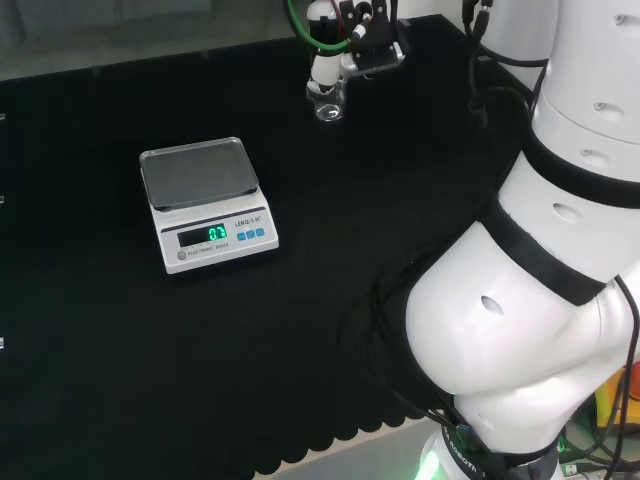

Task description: Put the beaker on the electronic balance.

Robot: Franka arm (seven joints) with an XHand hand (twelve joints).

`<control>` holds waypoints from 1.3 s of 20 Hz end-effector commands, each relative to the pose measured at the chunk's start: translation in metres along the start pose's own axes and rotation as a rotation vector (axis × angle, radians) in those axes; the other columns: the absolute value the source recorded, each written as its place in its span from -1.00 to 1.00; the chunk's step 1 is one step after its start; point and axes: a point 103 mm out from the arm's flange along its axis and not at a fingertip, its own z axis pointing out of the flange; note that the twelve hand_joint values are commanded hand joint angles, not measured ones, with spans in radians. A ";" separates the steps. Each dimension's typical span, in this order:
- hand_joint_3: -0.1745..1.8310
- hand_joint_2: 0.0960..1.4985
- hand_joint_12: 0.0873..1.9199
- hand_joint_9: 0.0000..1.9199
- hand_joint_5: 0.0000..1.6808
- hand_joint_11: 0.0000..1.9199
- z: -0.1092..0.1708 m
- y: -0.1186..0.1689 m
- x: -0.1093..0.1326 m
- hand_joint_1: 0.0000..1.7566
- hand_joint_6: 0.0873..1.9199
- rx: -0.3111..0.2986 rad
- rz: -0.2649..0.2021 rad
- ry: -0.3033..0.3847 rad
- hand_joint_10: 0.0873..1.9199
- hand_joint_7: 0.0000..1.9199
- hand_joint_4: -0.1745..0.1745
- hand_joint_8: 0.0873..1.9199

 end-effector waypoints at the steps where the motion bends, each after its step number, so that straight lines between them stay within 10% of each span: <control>1: -0.18 -0.15 -0.49 0.42 0.08 0.64 0.002 0.005 0.005 0.30 -0.34 -0.014 -0.024 0.021 -0.91 0.03 -1.00 -0.29; 26: -0.18 -0.15 -0.51 0.43 0.07 0.65 -0.001 0.083 0.154 0.30 -0.33 0.016 -0.219 0.014 -0.93 0.03 -1.00 -0.28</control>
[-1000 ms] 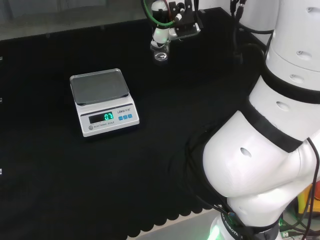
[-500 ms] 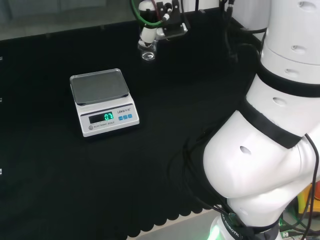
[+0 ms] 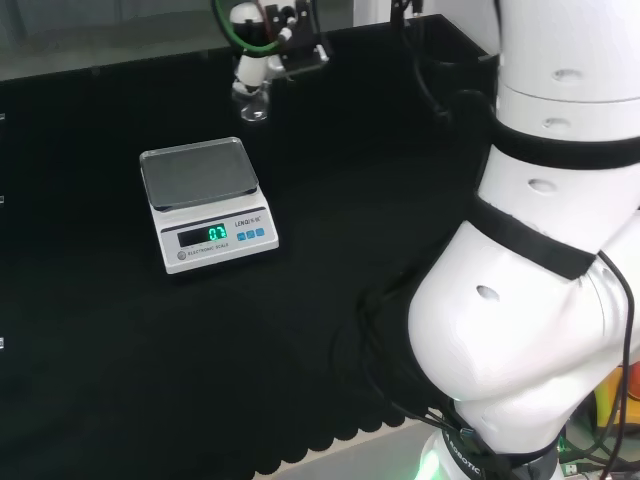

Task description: Put the beaker on the electronic balance.

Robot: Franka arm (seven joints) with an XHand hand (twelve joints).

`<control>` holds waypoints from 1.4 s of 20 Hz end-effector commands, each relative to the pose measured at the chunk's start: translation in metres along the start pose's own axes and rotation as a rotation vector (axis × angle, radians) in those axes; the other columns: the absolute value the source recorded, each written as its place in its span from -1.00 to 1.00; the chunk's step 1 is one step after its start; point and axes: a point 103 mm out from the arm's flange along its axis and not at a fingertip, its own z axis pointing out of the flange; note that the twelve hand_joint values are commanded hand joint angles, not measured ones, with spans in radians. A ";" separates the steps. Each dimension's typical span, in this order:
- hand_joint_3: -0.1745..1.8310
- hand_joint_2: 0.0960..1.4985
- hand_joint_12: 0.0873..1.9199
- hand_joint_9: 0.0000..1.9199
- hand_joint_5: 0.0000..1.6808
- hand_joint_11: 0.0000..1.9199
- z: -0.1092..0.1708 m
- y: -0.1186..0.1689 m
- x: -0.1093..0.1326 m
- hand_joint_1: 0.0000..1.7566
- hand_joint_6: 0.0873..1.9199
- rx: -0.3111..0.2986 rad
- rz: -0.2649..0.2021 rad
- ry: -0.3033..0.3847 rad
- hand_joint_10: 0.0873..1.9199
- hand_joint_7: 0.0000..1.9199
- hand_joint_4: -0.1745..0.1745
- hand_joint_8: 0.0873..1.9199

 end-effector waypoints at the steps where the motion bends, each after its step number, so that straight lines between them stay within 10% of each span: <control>1: -0.18 -0.15 -0.51 0.43 0.07 0.65 0.015 0.029 0.054 0.30 -0.33 0.041 -0.061 0.017 -0.93 0.03 -1.00 -0.28; 28: -0.18 -0.15 -0.52 0.44 0.07 0.64 0.074 0.064 0.085 0.31 -0.32 0.118 -0.086 0.112 -0.94 0.04 -1.00 -0.28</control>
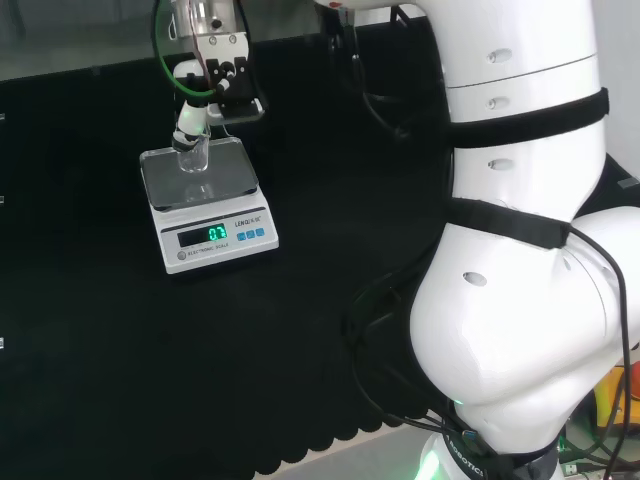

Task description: Put the beaker on the electronic balance.

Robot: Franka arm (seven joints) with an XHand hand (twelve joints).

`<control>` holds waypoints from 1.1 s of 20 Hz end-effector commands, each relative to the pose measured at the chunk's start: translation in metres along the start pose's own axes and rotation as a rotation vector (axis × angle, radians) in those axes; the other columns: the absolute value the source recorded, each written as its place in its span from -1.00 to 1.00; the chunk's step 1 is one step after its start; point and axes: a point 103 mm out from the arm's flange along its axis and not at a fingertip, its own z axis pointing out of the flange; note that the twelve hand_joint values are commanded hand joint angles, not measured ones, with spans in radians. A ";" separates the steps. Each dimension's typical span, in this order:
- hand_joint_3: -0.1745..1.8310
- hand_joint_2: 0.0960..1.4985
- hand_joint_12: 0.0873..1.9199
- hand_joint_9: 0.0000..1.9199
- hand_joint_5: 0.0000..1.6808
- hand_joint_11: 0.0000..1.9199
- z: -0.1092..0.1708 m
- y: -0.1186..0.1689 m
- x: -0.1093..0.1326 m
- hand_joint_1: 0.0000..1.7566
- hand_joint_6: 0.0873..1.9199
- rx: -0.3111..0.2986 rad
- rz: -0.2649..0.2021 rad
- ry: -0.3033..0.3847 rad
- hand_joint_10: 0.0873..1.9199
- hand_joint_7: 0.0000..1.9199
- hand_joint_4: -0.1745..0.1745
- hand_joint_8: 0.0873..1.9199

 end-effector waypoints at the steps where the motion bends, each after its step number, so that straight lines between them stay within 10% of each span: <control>1: -0.18 -0.15 -0.53 0.44 0.08 0.64 0.009 0.005 0.000 0.31 -0.32 0.004 0.010 -0.003 -0.94 0.04 -1.00 -0.28; 12: -0.18 -0.15 -0.53 0.44 0.07 0.63 0.013 0.003 -0.015 0.32 -0.32 -0.006 0.016 0.024 -0.95 0.04 -1.00 -0.28; 22: -0.18 -0.15 -0.53 0.43 0.07 0.63 0.024 0.013 0.000 0.32 -0.32 -0.003 0.044 -0.097 -0.96 0.04 -1.00 -0.28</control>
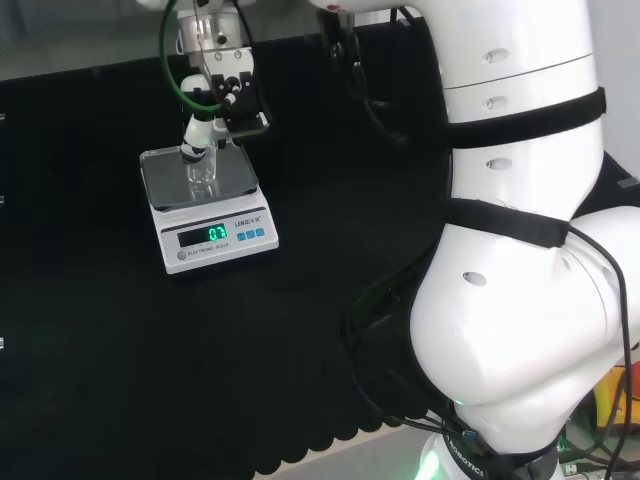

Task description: Put the beaker on the electronic balance.

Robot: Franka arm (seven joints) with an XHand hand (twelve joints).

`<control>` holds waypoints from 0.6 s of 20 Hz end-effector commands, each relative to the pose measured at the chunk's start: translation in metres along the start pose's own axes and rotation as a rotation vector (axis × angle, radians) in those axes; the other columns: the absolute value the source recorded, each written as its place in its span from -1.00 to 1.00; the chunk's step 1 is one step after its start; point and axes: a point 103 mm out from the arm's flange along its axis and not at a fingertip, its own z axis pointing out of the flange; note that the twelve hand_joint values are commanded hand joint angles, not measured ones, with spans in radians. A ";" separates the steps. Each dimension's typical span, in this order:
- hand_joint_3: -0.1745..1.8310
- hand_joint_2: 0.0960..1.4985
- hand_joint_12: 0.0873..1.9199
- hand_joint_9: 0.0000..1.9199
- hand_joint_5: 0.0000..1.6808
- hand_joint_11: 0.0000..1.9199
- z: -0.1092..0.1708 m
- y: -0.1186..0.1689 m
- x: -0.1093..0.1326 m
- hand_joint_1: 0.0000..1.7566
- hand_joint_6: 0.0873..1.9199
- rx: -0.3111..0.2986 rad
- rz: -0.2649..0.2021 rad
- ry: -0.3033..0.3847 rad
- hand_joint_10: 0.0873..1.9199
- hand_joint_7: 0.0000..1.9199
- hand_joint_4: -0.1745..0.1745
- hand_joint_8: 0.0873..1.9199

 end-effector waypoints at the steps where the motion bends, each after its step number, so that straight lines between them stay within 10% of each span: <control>1: -0.18 -0.15 -0.53 0.43 0.07 0.63 0.004 0.006 0.008 0.32 -0.32 -0.008 0.019 -0.082 -0.96 0.04 -1.00 -0.28; 12: -0.15 -0.24 -0.45 0.38 0.02 0.54 -0.005 0.002 0.010 0.22 -0.28 -0.043 0.037 -0.141 -0.97 -0.02 -0.90 -0.26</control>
